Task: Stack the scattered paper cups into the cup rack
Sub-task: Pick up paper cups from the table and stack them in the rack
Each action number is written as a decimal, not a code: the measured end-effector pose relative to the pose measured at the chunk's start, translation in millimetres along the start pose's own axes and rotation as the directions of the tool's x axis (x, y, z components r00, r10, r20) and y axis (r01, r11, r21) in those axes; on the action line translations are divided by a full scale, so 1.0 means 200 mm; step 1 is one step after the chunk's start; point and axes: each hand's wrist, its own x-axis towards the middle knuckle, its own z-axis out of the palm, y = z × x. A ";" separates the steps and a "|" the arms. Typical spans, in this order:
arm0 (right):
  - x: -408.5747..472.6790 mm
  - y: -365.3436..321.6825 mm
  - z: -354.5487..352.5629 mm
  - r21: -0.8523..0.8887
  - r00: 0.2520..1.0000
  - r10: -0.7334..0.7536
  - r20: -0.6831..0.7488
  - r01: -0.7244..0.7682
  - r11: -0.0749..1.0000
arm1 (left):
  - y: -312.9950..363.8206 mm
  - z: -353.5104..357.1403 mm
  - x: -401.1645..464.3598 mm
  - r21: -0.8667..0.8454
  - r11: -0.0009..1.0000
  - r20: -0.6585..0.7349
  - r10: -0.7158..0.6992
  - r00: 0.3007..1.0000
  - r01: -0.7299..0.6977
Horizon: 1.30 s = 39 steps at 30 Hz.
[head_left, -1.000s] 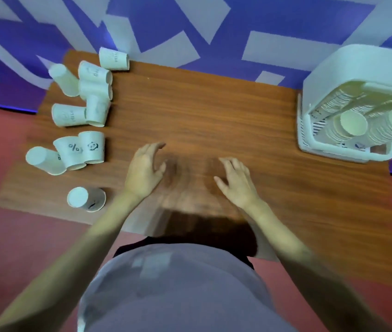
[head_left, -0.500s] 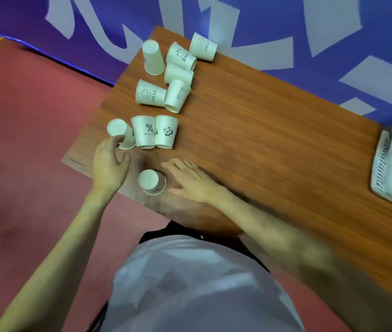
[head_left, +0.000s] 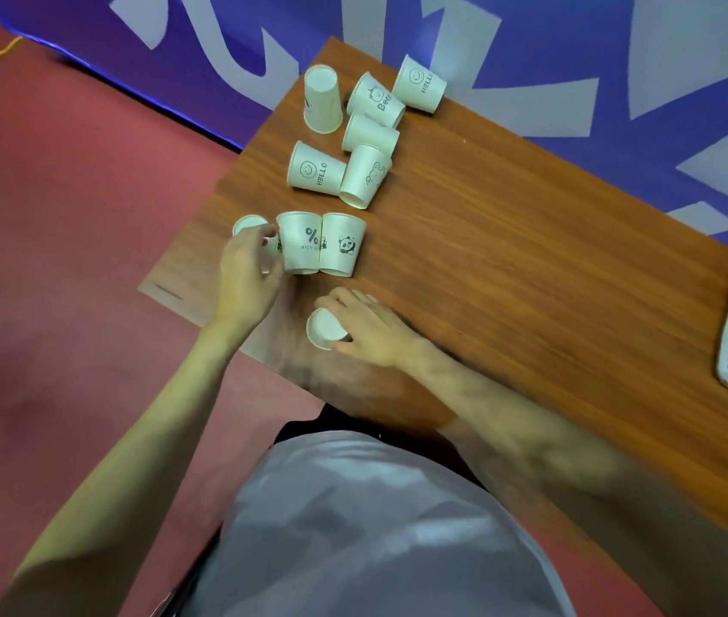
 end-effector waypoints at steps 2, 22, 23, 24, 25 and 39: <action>-0.04 0.05 -0.03 0.087 0.994 0.079 -0.080 -0.072 0.994 | 0.02 0.05 0.06 0.002 1.000 0.056 0.029 0.998 -0.029; -0.46 0.45 -0.02 0.163 0.713 0.669 -0.208 -0.649 0.743 | 0.28 0.40 0.28 0.187 0.944 0.424 0.174 0.889 -0.273; -0.48 0.47 -0.02 0.154 0.711 0.675 -0.197 -0.658 0.737 | 0.30 0.40 0.27 0.160 0.946 0.433 0.189 0.881 -0.282; -0.49 0.47 -0.02 0.142 0.711 0.680 -0.178 -0.666 0.733 | 0.31 0.40 0.26 0.127 0.951 0.438 0.203 0.876 -0.283; -0.50 0.48 -0.02 0.130 0.711 0.685 -0.156 -0.673 0.728 | 0.32 0.40 0.24 0.091 0.956 0.439 0.213 0.873 -0.279; -1.00 0.71 -0.11 0.430 0.547 0.716 -0.434 -0.573 0.698 | 0.73 0.55 -0.03 -0.098 0.913 0.366 0.403 0.839 -0.396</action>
